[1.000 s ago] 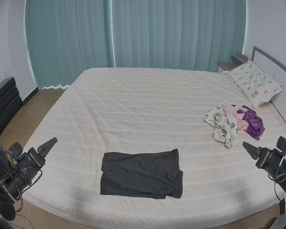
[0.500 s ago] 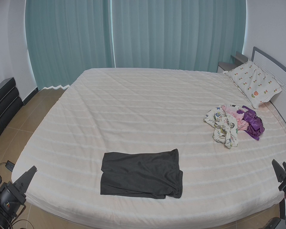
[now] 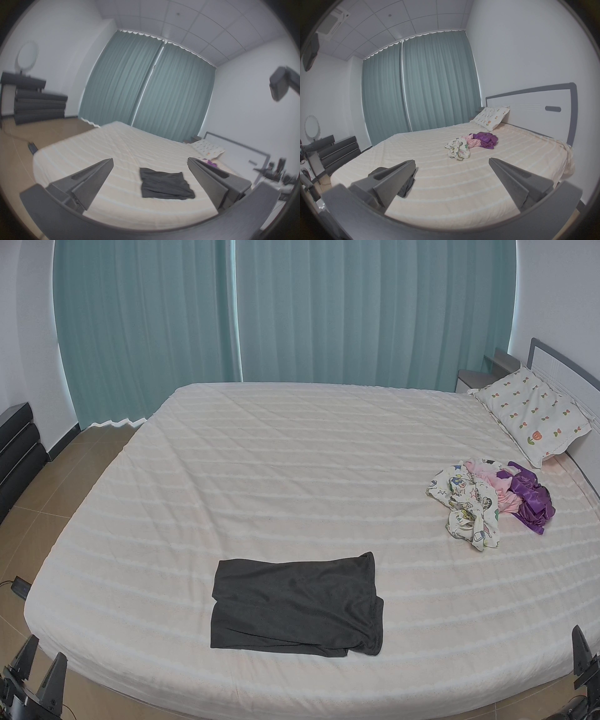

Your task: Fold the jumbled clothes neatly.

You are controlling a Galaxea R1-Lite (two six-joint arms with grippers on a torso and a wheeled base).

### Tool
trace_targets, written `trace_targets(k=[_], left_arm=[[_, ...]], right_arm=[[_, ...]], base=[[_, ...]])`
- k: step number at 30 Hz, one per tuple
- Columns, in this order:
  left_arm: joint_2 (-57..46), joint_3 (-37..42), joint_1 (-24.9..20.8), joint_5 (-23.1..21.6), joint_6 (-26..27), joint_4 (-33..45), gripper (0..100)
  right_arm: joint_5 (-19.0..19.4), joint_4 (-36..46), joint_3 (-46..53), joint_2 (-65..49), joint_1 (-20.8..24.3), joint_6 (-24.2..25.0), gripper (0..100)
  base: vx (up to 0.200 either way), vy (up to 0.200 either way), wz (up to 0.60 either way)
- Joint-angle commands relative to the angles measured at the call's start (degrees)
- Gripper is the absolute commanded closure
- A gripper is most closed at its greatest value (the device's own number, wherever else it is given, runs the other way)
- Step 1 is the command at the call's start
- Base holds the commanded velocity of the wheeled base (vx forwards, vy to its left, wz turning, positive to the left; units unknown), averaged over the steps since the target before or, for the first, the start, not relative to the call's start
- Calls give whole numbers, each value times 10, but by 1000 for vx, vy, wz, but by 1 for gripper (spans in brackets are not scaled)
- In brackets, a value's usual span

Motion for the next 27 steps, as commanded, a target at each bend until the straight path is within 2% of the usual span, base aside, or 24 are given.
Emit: trace_targets(k=[1,3,4,5,8,11,13,17,20,21,23,24,27], left_arm=[[-40,30,0,86,110,-18,0],[-40,30,0,121,129,-31,0],[-40,30,0,121,129,-31,0],[-40,30,0,128,148,-53,0],[-40,30,0,132,186,-51,0],[-40,30,0,134,193,-8,0],[-40,30,0,156,194,18,0],[-40,30,0,206,197,12,0],[-40,30,0,217,203,12,0],[-40,30,0,215,214,12,0],[-40,30,0,215,234,12,0],[-40,30,0,215,238,12,0],[-39,30,0,212,244,12,0]], right_arm=[[10,-5,10,-53,-17,-24,0],[10,-6,10,-53,-17,-37,0],[10,-6,10,-53,-17,-37,0],[13,-5,10,-53,-17,-45,0],[16,-4,9,-53,-17,-47,0],[17,-1,9,-52,-17,-47,0],[10,0,9,-52,-17,-47,0],[-2,-3,10,-52,-17,-58,0],[-16,-3,10,-52,-17,-69,0],[-38,-3,10,-52,-17,-96,0],[-47,-4,10,-53,-17,-132,0],[-41,-4,9,-53,-17,-141,0],[19,-3,10,-53,-16,-136,0]], base=[[0,0,0],[0,0,0],[0,0,0],[0,0,0],[0,0,0],[0,0,0],[0,0,0],[0,0,0],[0,0,0],[0,0,0],[0,0,0],[0,0,0],[0,0,0]])
